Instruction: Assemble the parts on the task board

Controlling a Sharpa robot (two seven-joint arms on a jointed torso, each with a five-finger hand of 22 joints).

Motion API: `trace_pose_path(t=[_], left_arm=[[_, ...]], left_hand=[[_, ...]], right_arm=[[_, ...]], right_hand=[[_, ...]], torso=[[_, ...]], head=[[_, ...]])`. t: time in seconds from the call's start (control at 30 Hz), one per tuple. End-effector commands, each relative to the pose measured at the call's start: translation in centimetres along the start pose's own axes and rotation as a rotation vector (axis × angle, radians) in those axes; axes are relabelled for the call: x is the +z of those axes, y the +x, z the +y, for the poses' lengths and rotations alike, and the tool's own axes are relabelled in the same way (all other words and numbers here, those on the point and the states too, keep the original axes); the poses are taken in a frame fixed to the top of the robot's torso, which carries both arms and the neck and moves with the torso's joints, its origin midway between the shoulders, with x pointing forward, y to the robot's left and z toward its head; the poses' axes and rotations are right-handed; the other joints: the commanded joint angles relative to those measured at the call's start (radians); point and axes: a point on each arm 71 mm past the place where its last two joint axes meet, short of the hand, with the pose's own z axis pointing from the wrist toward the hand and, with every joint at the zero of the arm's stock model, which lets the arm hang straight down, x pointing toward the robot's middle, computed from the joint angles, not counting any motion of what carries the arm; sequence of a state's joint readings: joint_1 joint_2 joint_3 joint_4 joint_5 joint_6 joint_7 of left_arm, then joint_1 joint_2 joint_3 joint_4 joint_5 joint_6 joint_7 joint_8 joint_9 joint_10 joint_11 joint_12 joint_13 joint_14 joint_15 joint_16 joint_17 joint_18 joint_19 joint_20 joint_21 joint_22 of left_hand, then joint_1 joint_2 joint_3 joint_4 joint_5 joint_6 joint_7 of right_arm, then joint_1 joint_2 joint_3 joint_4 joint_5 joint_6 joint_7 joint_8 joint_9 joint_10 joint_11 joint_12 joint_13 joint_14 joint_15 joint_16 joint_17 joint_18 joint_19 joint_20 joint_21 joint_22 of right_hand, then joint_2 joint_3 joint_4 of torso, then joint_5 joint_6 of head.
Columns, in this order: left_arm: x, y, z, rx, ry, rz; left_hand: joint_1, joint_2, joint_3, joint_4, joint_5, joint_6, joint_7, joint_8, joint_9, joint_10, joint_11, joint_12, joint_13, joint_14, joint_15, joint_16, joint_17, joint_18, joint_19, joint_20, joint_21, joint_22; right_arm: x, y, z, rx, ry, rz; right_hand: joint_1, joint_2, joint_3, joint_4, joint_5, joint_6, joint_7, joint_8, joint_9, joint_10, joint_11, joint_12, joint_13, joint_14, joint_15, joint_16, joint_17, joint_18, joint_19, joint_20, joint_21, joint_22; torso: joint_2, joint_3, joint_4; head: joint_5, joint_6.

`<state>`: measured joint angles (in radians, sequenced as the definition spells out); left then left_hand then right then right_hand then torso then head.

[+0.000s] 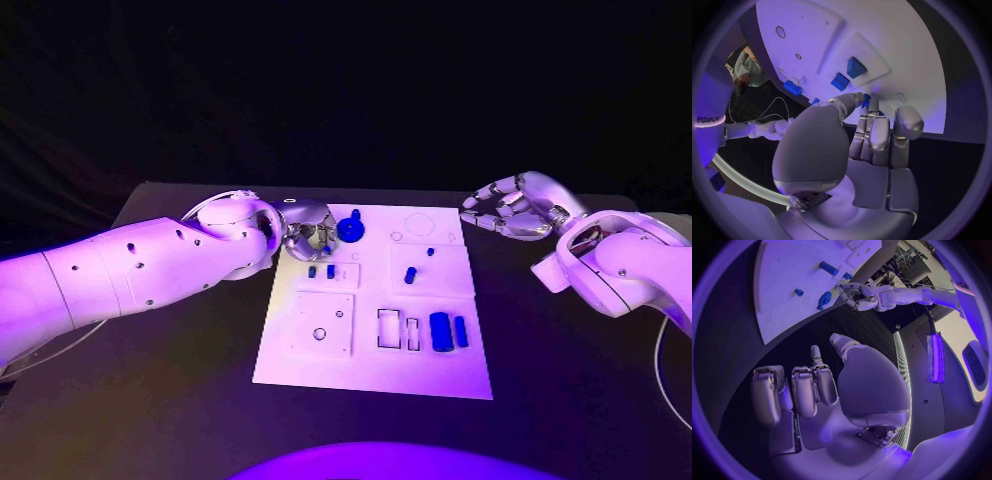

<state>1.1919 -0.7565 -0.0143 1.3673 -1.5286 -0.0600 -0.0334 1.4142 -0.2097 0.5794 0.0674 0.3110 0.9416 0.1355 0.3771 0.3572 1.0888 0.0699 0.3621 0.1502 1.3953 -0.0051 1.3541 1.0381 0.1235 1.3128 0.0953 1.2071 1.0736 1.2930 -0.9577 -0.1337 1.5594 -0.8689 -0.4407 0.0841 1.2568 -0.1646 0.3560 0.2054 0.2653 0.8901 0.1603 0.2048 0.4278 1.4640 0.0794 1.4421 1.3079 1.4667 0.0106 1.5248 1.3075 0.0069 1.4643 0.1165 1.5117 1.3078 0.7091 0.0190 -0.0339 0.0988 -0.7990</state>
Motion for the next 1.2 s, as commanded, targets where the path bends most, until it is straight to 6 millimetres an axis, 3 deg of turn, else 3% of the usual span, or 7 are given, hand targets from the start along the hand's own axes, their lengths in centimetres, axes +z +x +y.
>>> trace_pose_path(t=[0.03,0.23,0.87,1.0,1.07,1.13,1.2], left_arm=[[0.0,0.4,0.0,0.002,0.001,0.028],[0.0,0.5,0.0,-0.005,0.001,0.037],[-0.3,0.4,0.8,-0.009,-0.029,0.035],[-0.4,0.3,1.1,-0.012,-0.033,0.019],[-0.6,0.1,1.3,-0.032,-0.029,-0.004],[-0.8,-0.2,1.7,-0.09,-0.022,-0.042],[-1.1,-0.5,2.1,-0.154,-0.018,-0.074]], left_hand=[[-0.012,-0.001,-0.004,-0.003,-0.004,-0.001,0.002,-0.009,0.0,0.005,0.002,-0.012,-0.003,0.0,0.003,-0.002,-0.005,-0.009,-0.006,0.003,-0.007,-0.004],[-0.046,-0.034,-0.007,0.008,-0.002,-0.105,0.018,-0.09,-0.03,-0.039,0.024,-0.079,-0.022,-0.02,0.021,-0.011,-0.037,-0.003,-0.03,0.016,-0.032,-0.033],[-0.054,-0.045,-0.014,0.01,0.0,-0.13,0.025,-0.116,-0.038,-0.083,0.043,-0.116,-0.034,-0.055,0.038,-0.028,-0.093,0.007,-0.061,0.026,-0.069,-0.075],[-0.053,-0.044,-0.018,0.01,0.0,-0.133,0.026,-0.119,-0.039,-0.101,0.049,-0.122,-0.036,-0.072,0.043,-0.038,-0.12,0.012,-0.076,0.029,-0.087,-0.097],[-0.056,-0.044,-0.023,0.012,0.0,-0.135,0.026,-0.122,-0.04,-0.112,0.051,-0.123,-0.036,-0.086,0.046,-0.048,-0.144,0.015,-0.088,0.031,-0.101,-0.114],[-0.074,-0.043,-0.051,0.03,-0.002,-0.141,0.025,-0.128,-0.041,-0.149,0.058,-0.129,-0.04,-0.142,0.052,-0.093,-0.243,0.03,-0.138,0.037,-0.166,-0.188],[-0.085,-0.039,-0.084,0.048,-0.002,-0.145,0.026,-0.132,-0.041,-0.164,0.06,-0.124,-0.041,-0.166,0.056,-0.112,-0.284,0.038,-0.159,0.04,-0.201,-0.224]], right_arm=[[0.0,0.1,0.1,-0.001,-0.009,0.009],[0.0,0.1,0.1,-0.002,-0.009,0.008],[0.0,0.0,-0.1,-0.004,-0.003,0.007],[0.1,-0.1,-0.3,-0.012,0.001,0.015],[0.1,-0.1,-0.4,-0.034,0.001,0.027],[0.2,0.0,-0.5,-0.078,-0.008,0.045],[0.2,0.1,-0.5,-0.123,-0.02,0.062]], right_hand=[[-0.006,0.004,0.003,0.003,0.003,-0.004,0.0,0.004,0.001,-0.004,-0.004,-0.004,0.133,0.072,-0.008,-0.005,0.12,0.011,0.066,-0.007,-0.006,0.228],[-0.007,0.004,0.004,0.003,0.003,-0.005,-0.001,0.008,0.002,-0.004,-0.004,-0.004,0.132,0.072,-0.008,-0.006,0.119,0.011,0.065,-0.007,-0.008,0.227],[-0.007,0.001,0.004,0.003,0.003,-0.009,0.0,0.008,0.001,-0.03,-0.004,-0.035,0.102,0.067,-0.008,-0.014,0.098,0.017,0.05,-0.008,-0.032,0.215],[0.007,-0.005,0.028,-0.003,-0.004,-0.017,-0.003,0.018,0.003,-0.275,-0.01,-0.385,-0.209,0.03,-0.015,-0.08,-0.028,0.051,-0.032,-0.013,-0.175,0.139],[0.023,-0.008,0.059,-0.01,-0.026,-0.017,-0.003,0.025,0.005,-0.424,-0.011,-0.664,-0.446,0.013,-0.017,-0.118,-0.088,0.068,-0.074,-0.016,-0.257,0.096],[0.038,-0.025,0.101,-0.016,-0.064,-0.01,0.002,0.031,0.006,-0.463,-0.004,-0.841,-0.588,-0.005,-0.011,-0.158,-0.148,0.078,-0.098,-0.015,-0.318,0.064],[0.048,-0.038,0.126,-0.023,-0.08,-0.001,0.007,0.035,0.006,-0.471,0.005,-0.952,-0.687,-0.002,-0.005,-0.163,-0.151,0.079,-0.097,-0.009,-0.33,0.057]], torso=[[0.0,0.0005,0.0005],[0.0,-0.0002,0.0005],[0.0,-0.0002,-0.001],[0.0,-0.0003,-0.0012],[0.0,-0.0006,-0.001],[-0.001,-0.0008,-0.0001],[-0.001,-0.0006,-0.0003]], head=[[0.0,0.001],[0.0,0.002],[0.0,0.002],[0.001,0.002],[-0.001,0.004],[-0.003,0.006],[-0.005,0.007]])
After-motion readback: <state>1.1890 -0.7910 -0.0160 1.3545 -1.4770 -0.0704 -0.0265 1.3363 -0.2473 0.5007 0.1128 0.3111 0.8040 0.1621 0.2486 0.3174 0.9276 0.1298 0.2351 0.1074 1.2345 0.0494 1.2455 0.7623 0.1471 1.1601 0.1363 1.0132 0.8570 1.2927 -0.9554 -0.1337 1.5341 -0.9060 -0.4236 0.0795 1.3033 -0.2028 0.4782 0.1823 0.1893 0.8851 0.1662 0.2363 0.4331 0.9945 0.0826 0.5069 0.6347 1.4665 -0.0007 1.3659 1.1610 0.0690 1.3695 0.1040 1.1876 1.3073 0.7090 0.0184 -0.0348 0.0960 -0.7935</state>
